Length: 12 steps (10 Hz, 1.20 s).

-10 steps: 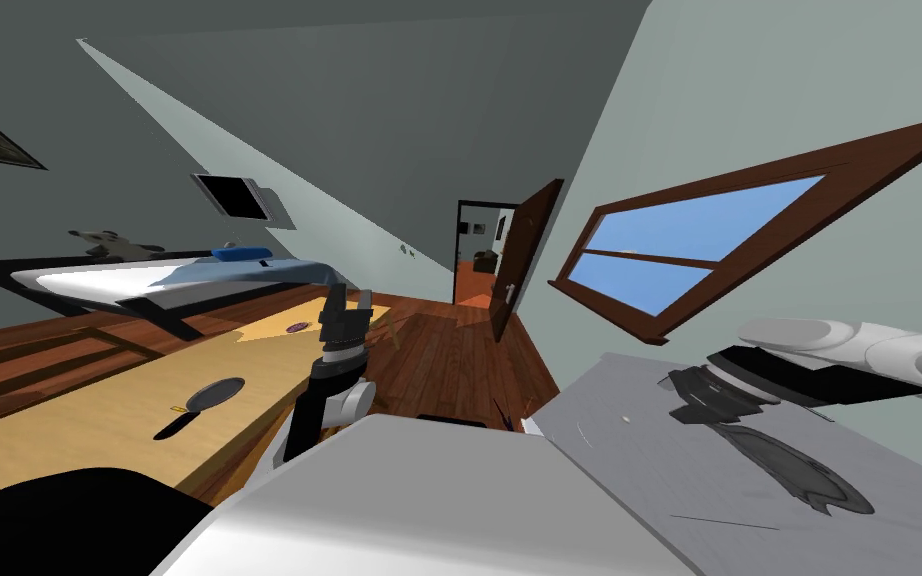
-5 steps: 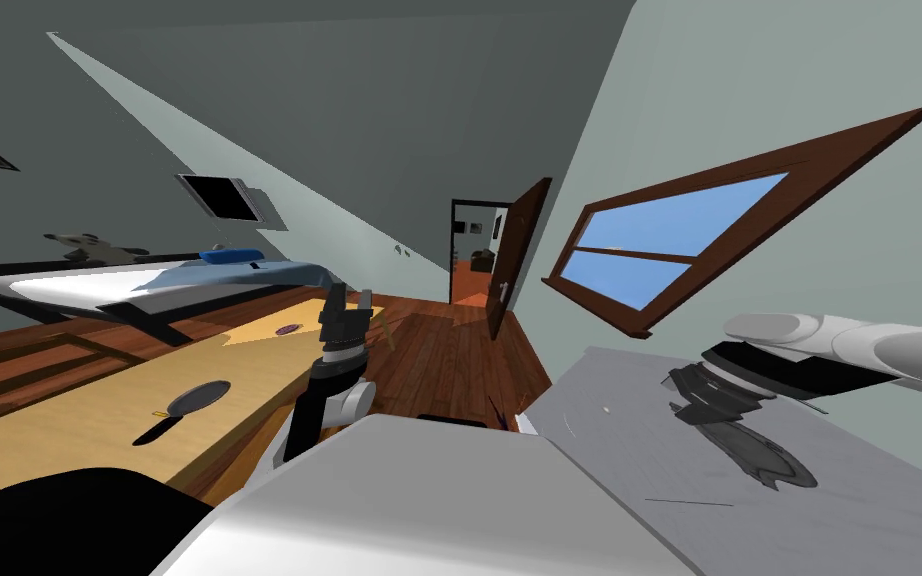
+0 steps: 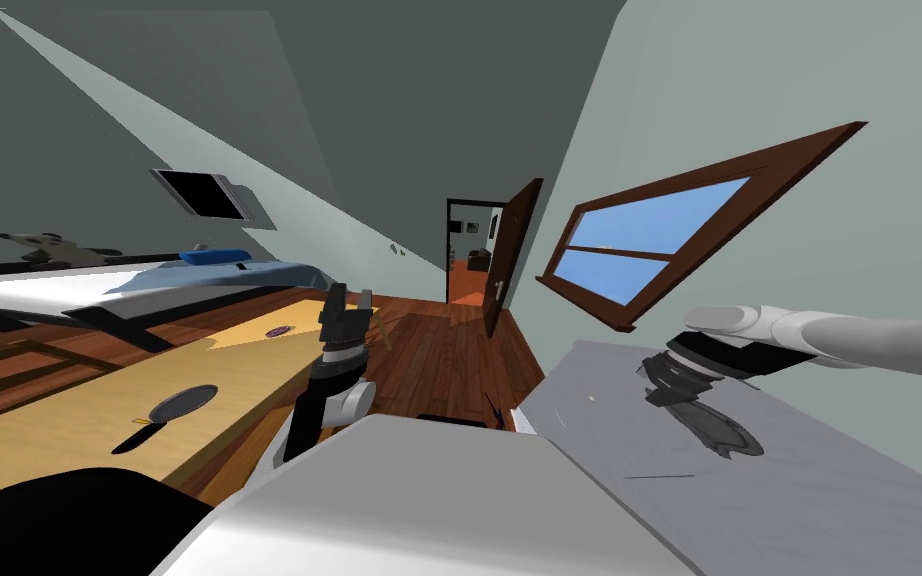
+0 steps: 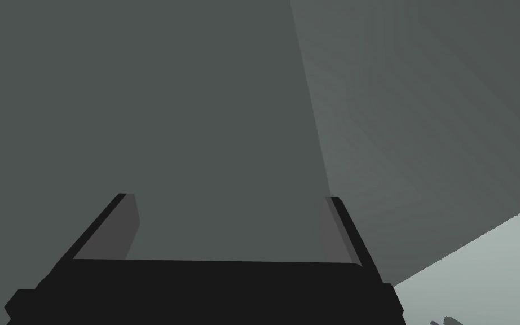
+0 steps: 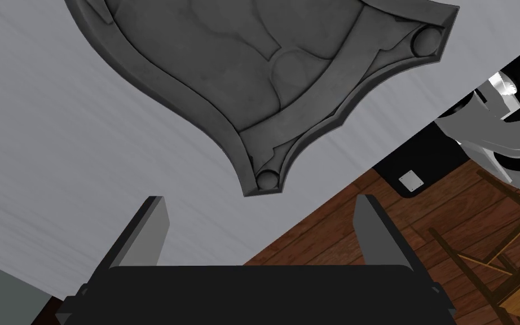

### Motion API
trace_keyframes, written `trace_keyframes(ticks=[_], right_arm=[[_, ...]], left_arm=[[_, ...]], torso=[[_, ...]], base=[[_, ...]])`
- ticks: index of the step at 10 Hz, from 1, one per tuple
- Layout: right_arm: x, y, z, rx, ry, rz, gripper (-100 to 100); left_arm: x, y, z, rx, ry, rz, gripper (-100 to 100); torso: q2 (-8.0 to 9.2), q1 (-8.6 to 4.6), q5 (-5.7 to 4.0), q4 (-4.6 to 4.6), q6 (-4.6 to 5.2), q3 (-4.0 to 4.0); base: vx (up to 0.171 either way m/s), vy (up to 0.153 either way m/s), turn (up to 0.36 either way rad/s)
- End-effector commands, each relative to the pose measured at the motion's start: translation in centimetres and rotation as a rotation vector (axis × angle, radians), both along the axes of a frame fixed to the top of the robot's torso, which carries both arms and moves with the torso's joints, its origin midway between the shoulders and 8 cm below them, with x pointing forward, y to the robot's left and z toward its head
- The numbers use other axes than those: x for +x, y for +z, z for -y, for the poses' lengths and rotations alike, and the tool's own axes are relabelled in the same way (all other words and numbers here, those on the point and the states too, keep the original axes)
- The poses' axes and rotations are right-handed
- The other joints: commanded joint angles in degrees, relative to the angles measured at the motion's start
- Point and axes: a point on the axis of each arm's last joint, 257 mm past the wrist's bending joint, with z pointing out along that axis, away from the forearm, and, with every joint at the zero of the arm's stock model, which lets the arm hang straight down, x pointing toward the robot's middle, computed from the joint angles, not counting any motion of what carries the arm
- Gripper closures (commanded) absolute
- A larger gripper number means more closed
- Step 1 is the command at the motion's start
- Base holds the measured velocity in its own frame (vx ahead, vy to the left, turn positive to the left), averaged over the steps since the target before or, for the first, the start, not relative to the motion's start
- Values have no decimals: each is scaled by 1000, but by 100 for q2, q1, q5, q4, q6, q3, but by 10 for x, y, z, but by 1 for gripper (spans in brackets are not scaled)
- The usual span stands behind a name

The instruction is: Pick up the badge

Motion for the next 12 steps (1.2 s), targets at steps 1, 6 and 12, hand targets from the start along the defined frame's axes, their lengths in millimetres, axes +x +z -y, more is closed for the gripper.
trace_keyframes(ticks=[1, 6, 12], right_arm=[[15, -3, -15, -1, 12, 0, -100], [40, -12, -47, 4, 41, -7, -100], [42, -13, -48, 3, 40, -5, 0]], left_arm=[[0, 0, 0, 0, 0, 0, 0], [0, 0, 0, 0, 0, 0, 0], [0, 0, 0, 0, 0, 0, 0]], torso=[[0, 0, 0, 0, 0, 0], [-2, -1, -1, -1, -1, -1], [-11, 21, 2, -3, 1, -7]], base=[[-44, -77, -107], [-32, -55, -59], [0, 0, 0]])
